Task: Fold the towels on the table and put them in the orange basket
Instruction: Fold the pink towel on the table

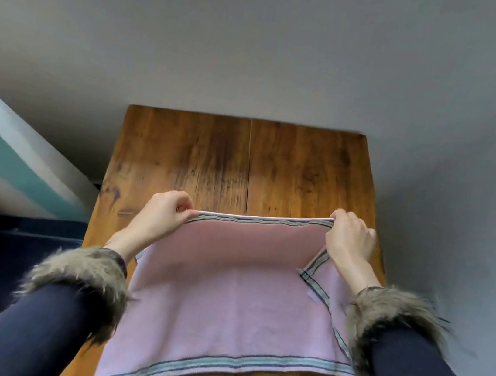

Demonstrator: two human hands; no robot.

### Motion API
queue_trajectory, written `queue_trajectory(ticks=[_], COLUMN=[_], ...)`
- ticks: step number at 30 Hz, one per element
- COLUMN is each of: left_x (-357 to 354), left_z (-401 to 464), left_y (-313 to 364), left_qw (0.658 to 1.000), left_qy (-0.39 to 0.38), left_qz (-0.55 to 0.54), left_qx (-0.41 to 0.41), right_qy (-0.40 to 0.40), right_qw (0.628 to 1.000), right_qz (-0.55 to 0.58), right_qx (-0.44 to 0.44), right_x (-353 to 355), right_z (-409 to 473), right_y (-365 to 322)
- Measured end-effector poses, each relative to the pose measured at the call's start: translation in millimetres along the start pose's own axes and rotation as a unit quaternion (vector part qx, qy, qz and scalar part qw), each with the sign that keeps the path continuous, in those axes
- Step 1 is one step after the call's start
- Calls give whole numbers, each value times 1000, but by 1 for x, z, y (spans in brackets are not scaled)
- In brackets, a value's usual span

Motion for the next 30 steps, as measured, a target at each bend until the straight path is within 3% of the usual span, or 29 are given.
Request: queue_trajectory(ticks=[4, 8, 14, 18, 24, 30], left_x=[-4, -19, -39, -38, -46, -3], left_z=[48, 70, 42, 30, 34, 62], left_y=[10, -6, -100, -139, -149, -145], left_qw=[999, 999, 988, 975, 980, 964], left_qy=[32, 46, 63, 75, 65, 146], left_qz=[5, 16, 29, 27, 43, 192], left_qx=[-14, -10, 138, 209, 182, 113], right_qy=[46, 34, -17, -35, -37, -23], right_qw=[998, 998, 984, 977, 979, 981], right_qz=[45, 35, 58, 70, 51, 24], right_qx=[-7, 39, 167, 200, 194, 189], right_x=[-16, -47, -118, -150, -184, -184], right_z=[39, 56, 32, 18, 9, 8], right_y=[6, -8, -91, -147, -160, -160])
Point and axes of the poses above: each hand's wrist, its own z-axis towards the middle knuckle, its own x-axis out of the back of the hand, y = z × x, the point moved 8 cm from there along z, towards the middle knuckle, and after that the axes turned 15 degrees about x, right-handed, at the moved point
